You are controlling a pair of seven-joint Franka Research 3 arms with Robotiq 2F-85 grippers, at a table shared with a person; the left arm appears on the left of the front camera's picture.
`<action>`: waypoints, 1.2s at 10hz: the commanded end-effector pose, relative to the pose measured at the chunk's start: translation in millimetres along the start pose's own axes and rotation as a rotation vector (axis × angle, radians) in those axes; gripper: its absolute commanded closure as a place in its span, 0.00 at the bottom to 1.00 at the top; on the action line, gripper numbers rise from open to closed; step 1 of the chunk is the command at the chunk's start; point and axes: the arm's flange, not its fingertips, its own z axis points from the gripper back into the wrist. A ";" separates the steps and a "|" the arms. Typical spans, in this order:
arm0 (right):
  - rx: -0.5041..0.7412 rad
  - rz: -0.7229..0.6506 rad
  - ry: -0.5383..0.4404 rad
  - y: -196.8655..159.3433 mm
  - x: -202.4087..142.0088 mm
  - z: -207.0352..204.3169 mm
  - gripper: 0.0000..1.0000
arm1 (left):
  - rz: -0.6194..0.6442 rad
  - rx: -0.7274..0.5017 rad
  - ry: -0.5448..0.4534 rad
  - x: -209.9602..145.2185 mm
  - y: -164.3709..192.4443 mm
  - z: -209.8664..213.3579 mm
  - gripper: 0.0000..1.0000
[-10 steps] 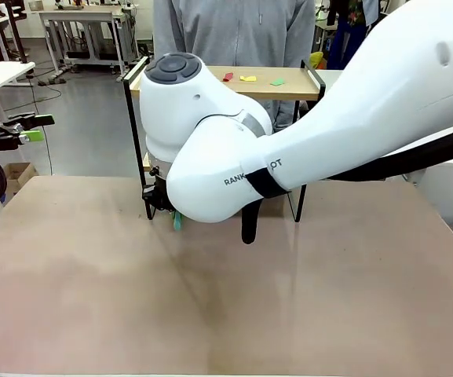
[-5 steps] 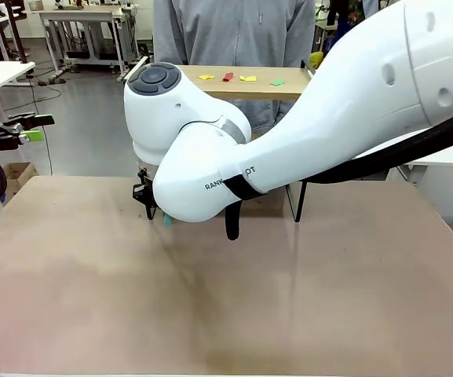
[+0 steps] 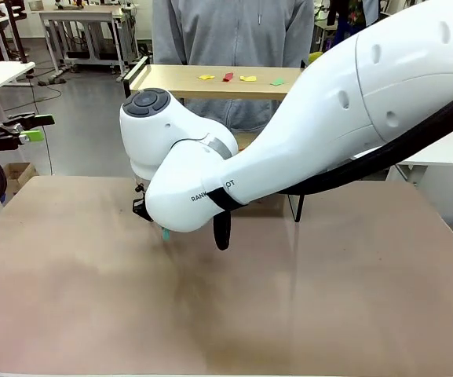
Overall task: Clean the shelf.
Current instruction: Clean the specific section of the Shelf indicated by the human with the Duster.
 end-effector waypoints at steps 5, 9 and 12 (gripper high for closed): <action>0.000 0.000 0.000 0.0 0.0 0.0 0.87 | -0.016 0.003 0.003 3.3 -0.7 -0.9 0.00; -0.010 -0.008 0.015 -23.1 -10.2 2.2 0.87 | -0.016 0.003 0.003 3.3 -0.7 -0.9 0.00; -0.018 -0.029 0.016 -56.4 -20.4 4.8 0.87 | -0.016 0.003 0.003 3.3 -0.7 -0.9 0.00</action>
